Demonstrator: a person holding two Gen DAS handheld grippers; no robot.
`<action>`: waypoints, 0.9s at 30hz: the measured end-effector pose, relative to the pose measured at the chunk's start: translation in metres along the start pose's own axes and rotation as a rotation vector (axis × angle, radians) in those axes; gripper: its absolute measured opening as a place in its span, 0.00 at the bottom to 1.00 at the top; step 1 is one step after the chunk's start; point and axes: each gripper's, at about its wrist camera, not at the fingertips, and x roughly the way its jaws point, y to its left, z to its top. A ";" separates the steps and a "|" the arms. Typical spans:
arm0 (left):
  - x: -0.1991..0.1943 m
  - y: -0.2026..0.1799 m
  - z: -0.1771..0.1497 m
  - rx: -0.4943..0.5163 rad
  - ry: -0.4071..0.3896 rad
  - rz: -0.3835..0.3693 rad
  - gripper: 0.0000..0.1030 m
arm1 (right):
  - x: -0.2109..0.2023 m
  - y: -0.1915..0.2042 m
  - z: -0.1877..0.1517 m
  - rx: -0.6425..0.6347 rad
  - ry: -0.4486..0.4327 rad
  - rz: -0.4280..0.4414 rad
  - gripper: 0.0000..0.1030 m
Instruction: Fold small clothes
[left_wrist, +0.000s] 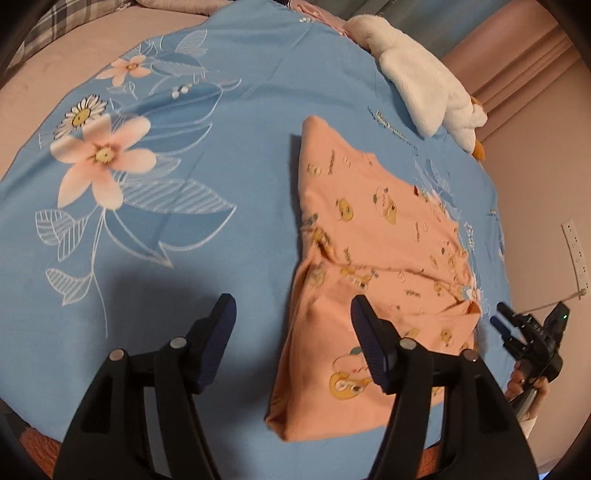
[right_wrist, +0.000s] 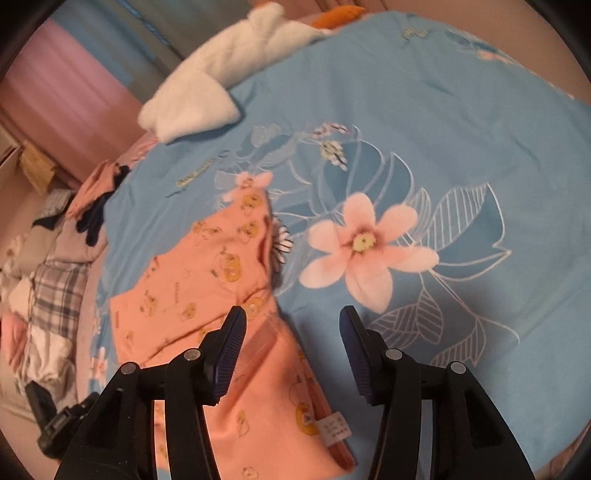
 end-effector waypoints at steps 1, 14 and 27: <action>0.002 0.001 -0.002 0.003 0.008 -0.003 0.62 | 0.003 0.003 -0.001 -0.030 0.013 0.004 0.51; 0.037 -0.028 -0.018 0.124 0.051 0.005 0.26 | 0.049 0.032 -0.031 -0.244 0.120 -0.141 0.10; -0.010 -0.035 -0.021 0.101 -0.114 0.016 0.02 | -0.004 0.037 -0.031 -0.242 0.001 -0.118 0.08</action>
